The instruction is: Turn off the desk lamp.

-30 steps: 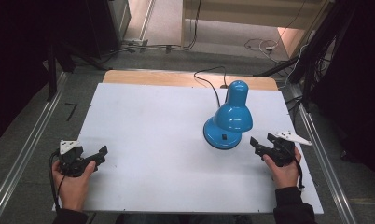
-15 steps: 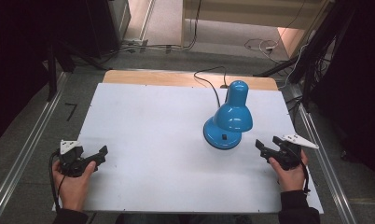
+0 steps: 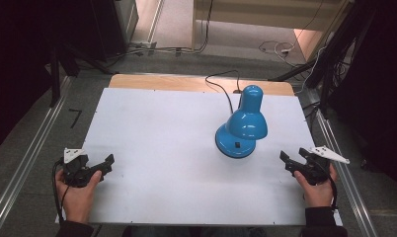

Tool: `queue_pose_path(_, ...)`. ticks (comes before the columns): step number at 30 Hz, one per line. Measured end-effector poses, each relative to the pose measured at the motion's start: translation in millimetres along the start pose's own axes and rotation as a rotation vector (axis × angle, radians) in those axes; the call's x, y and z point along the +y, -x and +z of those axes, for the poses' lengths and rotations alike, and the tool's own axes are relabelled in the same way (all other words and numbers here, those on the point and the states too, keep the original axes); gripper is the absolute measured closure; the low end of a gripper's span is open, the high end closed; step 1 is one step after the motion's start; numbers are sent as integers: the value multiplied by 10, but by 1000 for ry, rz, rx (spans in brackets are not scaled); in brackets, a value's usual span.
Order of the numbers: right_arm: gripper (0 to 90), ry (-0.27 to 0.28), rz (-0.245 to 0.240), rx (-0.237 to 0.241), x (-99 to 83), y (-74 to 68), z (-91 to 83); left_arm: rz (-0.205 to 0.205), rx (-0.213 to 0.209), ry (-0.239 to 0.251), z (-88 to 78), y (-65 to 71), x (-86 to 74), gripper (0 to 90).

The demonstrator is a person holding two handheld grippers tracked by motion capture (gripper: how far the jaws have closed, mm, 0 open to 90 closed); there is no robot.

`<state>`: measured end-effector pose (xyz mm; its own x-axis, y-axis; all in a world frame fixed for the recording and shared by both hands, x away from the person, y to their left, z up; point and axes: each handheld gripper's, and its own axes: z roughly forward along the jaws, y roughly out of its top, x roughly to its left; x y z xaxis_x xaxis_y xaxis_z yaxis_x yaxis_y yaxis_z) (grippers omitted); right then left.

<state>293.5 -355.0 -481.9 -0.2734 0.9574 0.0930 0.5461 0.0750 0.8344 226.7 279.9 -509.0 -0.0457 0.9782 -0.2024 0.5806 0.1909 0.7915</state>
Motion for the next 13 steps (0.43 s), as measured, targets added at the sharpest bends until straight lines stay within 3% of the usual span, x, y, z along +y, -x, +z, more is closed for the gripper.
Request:
queue_pose_path(8, 192, -12, 0, -40, -64, 108, -73, 0, -2, 1, 0, 3, 2, 102)
queue_pose_path(13, 170, -77, -10, -89, -157, 202, 14, 2, -2, 1, 6, 13, 3, 102)
